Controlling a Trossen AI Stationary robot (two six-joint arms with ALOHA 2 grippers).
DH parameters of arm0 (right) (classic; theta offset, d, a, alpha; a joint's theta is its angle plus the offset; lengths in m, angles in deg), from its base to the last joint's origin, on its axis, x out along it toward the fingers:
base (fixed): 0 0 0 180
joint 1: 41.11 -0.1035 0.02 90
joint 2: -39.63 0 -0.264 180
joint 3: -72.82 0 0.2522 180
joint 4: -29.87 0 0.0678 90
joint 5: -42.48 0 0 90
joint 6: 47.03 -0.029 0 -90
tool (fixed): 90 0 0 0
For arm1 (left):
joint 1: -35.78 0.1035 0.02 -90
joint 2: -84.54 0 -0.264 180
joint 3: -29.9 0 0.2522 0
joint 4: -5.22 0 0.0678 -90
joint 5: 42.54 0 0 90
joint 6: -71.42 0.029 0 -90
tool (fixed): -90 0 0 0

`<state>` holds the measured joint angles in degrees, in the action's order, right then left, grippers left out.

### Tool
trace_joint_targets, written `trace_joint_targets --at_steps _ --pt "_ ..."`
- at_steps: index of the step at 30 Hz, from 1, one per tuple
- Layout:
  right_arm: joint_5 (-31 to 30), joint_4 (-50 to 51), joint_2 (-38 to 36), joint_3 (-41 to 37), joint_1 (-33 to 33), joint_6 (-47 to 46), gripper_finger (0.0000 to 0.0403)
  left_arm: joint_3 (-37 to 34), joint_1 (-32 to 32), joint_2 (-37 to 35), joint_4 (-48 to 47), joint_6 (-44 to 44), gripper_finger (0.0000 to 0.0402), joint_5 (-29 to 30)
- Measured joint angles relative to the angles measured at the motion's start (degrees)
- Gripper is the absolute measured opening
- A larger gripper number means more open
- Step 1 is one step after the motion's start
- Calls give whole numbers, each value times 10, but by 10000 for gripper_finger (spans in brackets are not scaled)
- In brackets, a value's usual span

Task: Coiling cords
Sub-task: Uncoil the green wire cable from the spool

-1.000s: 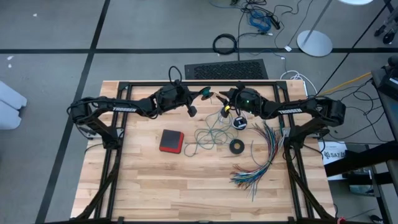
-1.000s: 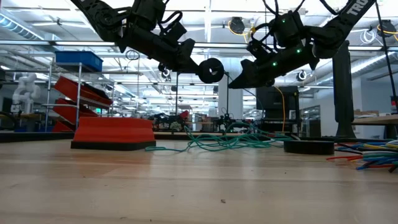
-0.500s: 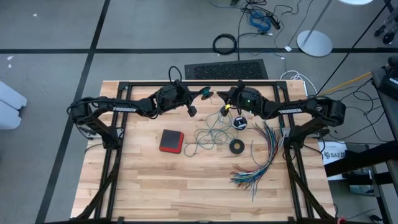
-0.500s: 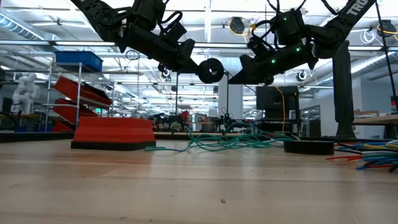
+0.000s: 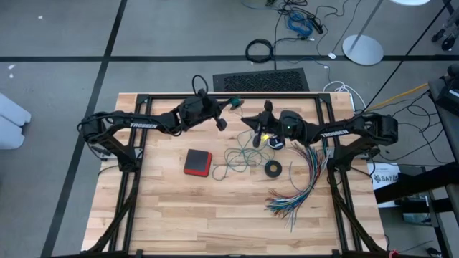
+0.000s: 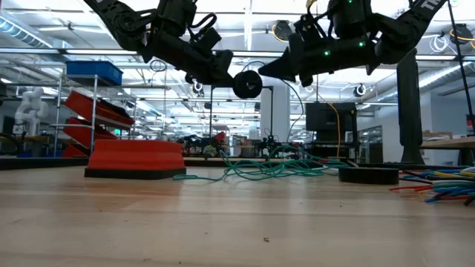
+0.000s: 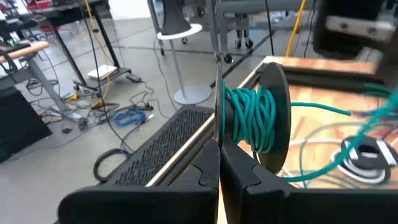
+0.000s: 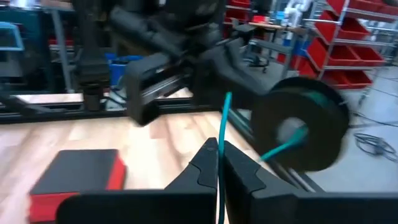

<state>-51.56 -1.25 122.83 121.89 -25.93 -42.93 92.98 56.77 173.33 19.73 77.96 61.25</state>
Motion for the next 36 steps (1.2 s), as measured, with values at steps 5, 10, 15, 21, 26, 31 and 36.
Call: trace_joint_targets --at_steps 5,10,15,21,26,31,36 --pt "13 41 0 0 -6 -10 0 0 -1 0 35 -3 0 -6" --pt "-44 134 0 6 13 -46 0 0 -1 0 49 -32 0 -48" --pt "-129 169 0 6 33 -72 0 0 -4 0 19 -33 0 -64" --pt "-205 142 -4 6 41 -69 0 0 -4 0 -42 -22 0 -64" --pt "-215 100 -18 6 41 -45 0 0 -4 0 -71 4 0 -56" --pt "-139 32 -23 6 22 8 0 0 -4 0 -91 43 0 -7" --pt "-42 19 -23 9 -1 11 0 0 -1 0 -79 63 0 45"
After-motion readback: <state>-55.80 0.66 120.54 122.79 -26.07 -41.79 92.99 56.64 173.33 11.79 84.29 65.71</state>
